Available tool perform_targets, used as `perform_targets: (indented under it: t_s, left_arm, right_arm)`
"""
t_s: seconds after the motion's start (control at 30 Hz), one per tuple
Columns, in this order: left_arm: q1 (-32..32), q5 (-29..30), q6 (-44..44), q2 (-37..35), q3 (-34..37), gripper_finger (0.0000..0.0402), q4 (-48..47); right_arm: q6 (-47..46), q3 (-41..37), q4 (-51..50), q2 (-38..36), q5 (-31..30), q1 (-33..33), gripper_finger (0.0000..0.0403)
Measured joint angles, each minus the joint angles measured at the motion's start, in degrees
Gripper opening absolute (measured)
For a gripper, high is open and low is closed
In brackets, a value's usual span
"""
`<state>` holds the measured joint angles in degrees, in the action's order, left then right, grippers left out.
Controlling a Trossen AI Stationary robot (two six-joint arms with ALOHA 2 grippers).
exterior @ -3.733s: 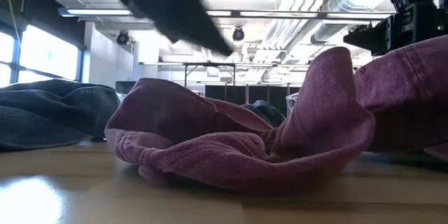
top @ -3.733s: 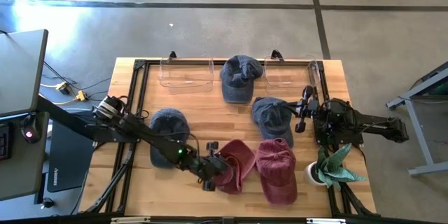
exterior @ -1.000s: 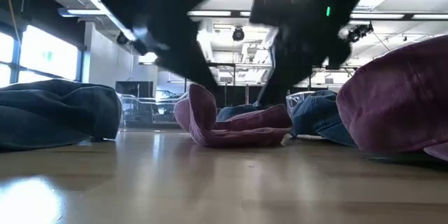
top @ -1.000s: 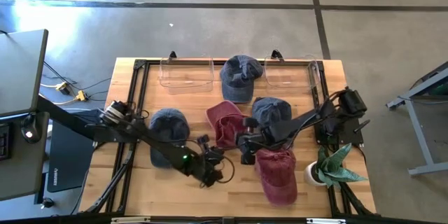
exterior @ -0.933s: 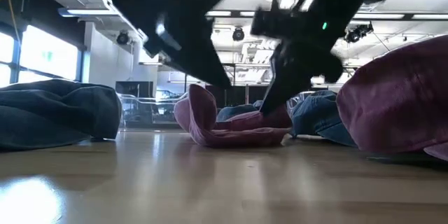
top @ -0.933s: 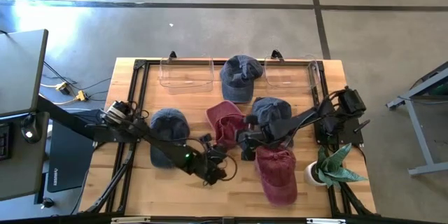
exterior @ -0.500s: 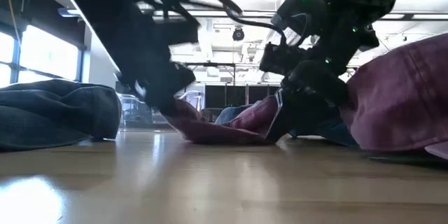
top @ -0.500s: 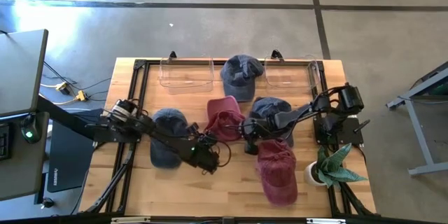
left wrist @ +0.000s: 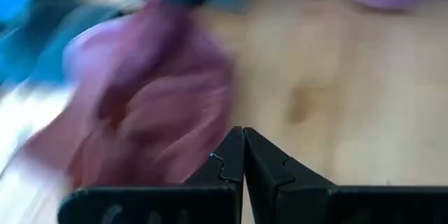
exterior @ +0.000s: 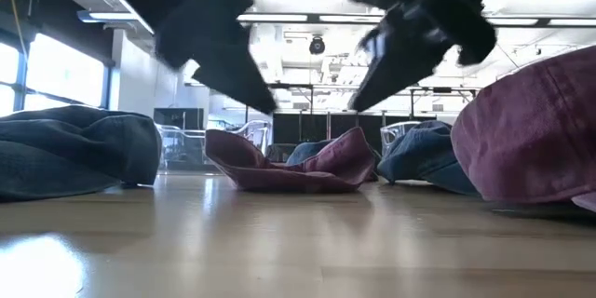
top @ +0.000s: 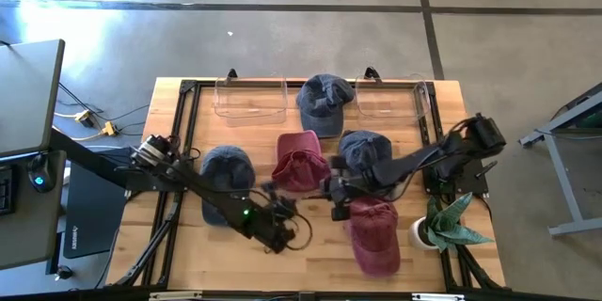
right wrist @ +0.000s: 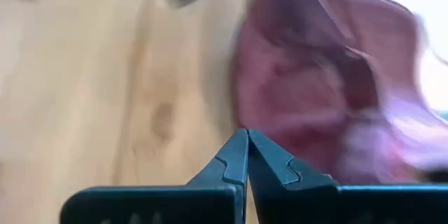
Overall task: Pick & Place hat
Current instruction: Put the left red cap into the left transparent bin
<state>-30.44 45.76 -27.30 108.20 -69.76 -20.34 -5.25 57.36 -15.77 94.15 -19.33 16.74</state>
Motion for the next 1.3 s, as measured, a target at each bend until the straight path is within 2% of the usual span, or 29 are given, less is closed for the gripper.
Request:
perform_targets:
  t_s: [0.1, 0.17, 0.27, 0.4, 0.5, 0.6, 0.73, 1.0, 1.17, 1.3]
  left_arm:
    - [1.25, -3.01, 13.35, 1.7, 0.15, 0.0021, 9.24]
    - [2.92, -7.31, 15.85, 2.22, -0.04, 0.0047, 13.19]
    - [6.59, -14.21, 16.02, 2.38, 0.05, 0.0105, 12.95]
    - [11.25, -22.23, 15.09, 2.38, 0.05, 0.0197, 10.63]
    - [13.52, -21.71, 14.16, 2.38, 0.05, 0.0251, 8.44]
    - [15.01, -22.28, 15.16, 2.38, 0.05, 0.0271, 6.4]
    - [15.08, -23.42, 18.65, 3.82, -0.01, 0.0256, 6.05]
    - [15.69, -21.88, 21.45, 7.39, -0.25, 0.0183, 6.86]
    - [18.25, -25.26, 21.45, 7.72, -0.21, 0.0115, 7.78]
    - [20.44, -27.83, 21.45, 7.78, -0.17, 0.0035, 7.96]
  right_arm:
    - [-5.37, 2.0, -11.31, -3.18, -6.05, 2.55, 0.0005]
    - [-9.13, 2.23, -16.05, -5.94, -10.14, 4.6, 0.0005]
    - [-13.69, 0.77, -20.89, -10.52, -15.64, 7.82, 0.0005]
    - [-15.8, -3.04, -20.39, -16.7, -21.63, 11.15, 0.0005]
    - [-15.6, -5.93, -17.04, -20.54, -24.18, 12.3, 0.0005]
    - [-15.41, -8.39, -14.27, -23.4, -24.14, 12.4, 0.0005]
    - [-15.35, -11.09, -12.26, -25.71, -22.11, 12.36, 0.0005]
    - [-14.29, -12.22, -9.01, -26.08, -21.99, 12.36, 0.0006]
    - [-12.47, -12.22, -6.93, -26.08, -21.5, 12.34, 0.0007]
    - [-10.79, -12.22, -5.23, -26.08, -19.47, 12.34, 0.0008]
